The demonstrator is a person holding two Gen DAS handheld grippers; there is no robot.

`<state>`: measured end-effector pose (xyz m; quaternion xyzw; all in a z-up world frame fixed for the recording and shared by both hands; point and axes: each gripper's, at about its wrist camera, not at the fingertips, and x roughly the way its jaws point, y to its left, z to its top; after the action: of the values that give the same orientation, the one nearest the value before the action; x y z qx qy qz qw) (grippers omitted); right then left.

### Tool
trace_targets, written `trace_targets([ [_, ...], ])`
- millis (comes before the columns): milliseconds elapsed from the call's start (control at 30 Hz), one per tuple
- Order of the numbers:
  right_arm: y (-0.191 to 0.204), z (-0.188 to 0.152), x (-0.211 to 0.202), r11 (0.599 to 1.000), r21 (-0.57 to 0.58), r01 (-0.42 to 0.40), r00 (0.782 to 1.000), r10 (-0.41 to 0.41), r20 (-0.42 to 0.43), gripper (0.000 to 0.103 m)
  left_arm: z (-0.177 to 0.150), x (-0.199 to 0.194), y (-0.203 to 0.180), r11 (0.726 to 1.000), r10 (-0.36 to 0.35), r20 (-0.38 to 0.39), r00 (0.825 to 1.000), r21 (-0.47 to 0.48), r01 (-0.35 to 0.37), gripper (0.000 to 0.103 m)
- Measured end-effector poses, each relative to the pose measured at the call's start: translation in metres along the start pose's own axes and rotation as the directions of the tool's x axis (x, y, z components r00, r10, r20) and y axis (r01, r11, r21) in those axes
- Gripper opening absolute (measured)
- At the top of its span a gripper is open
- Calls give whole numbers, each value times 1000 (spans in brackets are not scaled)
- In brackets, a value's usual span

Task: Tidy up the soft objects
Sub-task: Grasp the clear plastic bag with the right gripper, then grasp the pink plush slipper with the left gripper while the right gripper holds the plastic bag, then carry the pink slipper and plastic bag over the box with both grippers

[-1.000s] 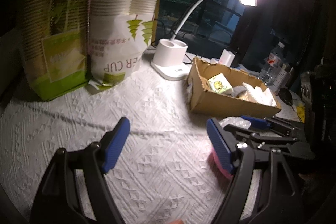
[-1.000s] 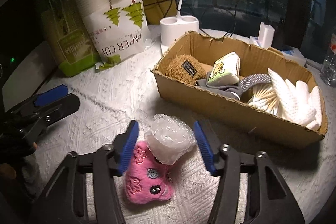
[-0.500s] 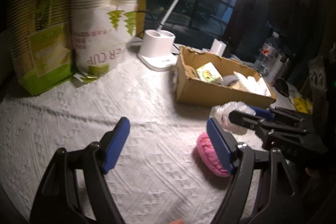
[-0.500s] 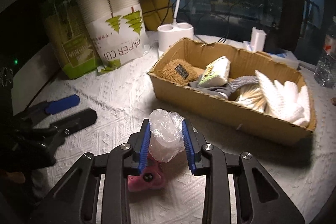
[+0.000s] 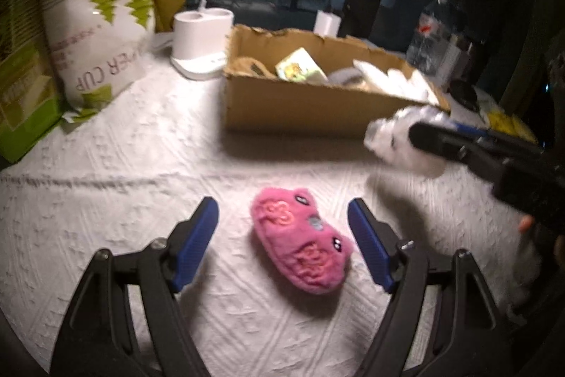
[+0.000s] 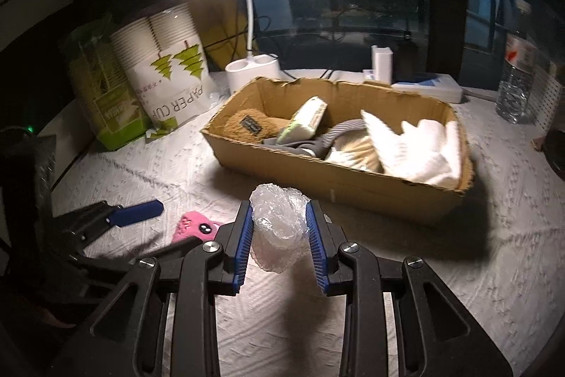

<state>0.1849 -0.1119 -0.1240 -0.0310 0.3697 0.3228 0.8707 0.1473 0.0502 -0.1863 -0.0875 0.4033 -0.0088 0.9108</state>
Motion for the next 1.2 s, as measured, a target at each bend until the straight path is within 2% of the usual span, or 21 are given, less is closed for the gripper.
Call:
trace_targets([
  [167,-13,-2,-9,1000,20,-3,1000,2,20,32,-3,12,-13,999,3,-31,999,47,-2,73],
  [200,-15,-2,-10,1000,23,-4,1000,4,24,32,-4,14,-15,999,2,-40,999,53,0,61],
  [300,-19,-3,-13,1000,28,-10,999,9,31,32,-6,20,-19,998,12,-62,998,69,-7,48],
  [467,-26,-3,-18,999,40,-17,999,16,44,32,-4,17,-22,997,1,-60,998,81,3,40],
  [833,-33,5,-40,999,34,-21,996,18,93,32,15,-6,-33,997,-44,24,999,71,43,39],
  [1200,-41,21,-58,1000,28,-12,990,8,139,32,45,-27,-43,997,-46,118,992,69,38,39],
])
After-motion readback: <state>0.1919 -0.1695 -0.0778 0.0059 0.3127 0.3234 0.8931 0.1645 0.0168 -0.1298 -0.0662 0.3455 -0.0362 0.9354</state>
